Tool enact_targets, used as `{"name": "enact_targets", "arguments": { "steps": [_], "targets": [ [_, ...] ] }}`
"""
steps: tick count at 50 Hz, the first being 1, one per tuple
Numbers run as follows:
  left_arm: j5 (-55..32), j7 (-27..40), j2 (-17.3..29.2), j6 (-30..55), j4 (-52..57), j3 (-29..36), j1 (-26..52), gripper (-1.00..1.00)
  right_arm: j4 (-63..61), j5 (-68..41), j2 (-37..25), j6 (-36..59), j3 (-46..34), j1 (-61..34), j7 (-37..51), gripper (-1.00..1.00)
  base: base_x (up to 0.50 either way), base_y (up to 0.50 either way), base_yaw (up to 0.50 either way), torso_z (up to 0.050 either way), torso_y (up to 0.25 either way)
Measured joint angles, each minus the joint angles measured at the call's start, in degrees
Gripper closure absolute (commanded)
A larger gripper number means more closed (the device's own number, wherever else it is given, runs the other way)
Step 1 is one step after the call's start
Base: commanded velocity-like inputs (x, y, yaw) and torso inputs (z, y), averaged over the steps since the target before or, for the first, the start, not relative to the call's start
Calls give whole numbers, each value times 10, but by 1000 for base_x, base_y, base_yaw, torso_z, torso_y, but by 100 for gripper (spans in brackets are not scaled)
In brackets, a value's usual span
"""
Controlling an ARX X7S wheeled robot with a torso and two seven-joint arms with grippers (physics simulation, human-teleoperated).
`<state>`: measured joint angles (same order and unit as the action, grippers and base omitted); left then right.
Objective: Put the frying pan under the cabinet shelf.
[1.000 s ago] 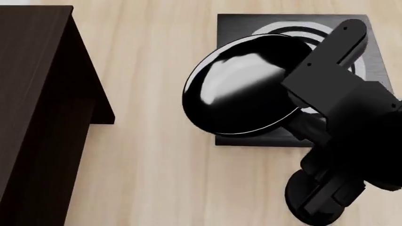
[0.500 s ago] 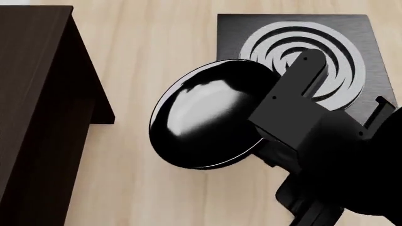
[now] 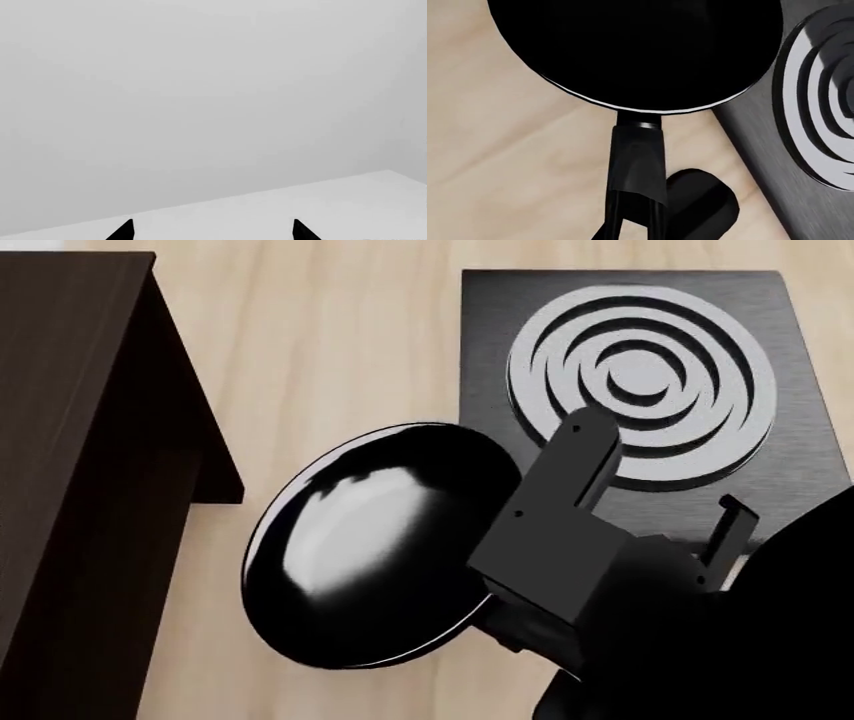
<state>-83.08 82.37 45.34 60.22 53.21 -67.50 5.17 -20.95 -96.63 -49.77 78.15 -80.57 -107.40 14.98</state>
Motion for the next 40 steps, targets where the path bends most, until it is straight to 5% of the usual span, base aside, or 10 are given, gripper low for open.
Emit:
{"name": "enact_targets", "arguments": {
  "steps": [40],
  "targets": [
    [31,-26,-15,-3,0,9,-7,-100,-13,80,40,-66,-34,85,-40,100,0,0,0,0,1]
  ]
}}
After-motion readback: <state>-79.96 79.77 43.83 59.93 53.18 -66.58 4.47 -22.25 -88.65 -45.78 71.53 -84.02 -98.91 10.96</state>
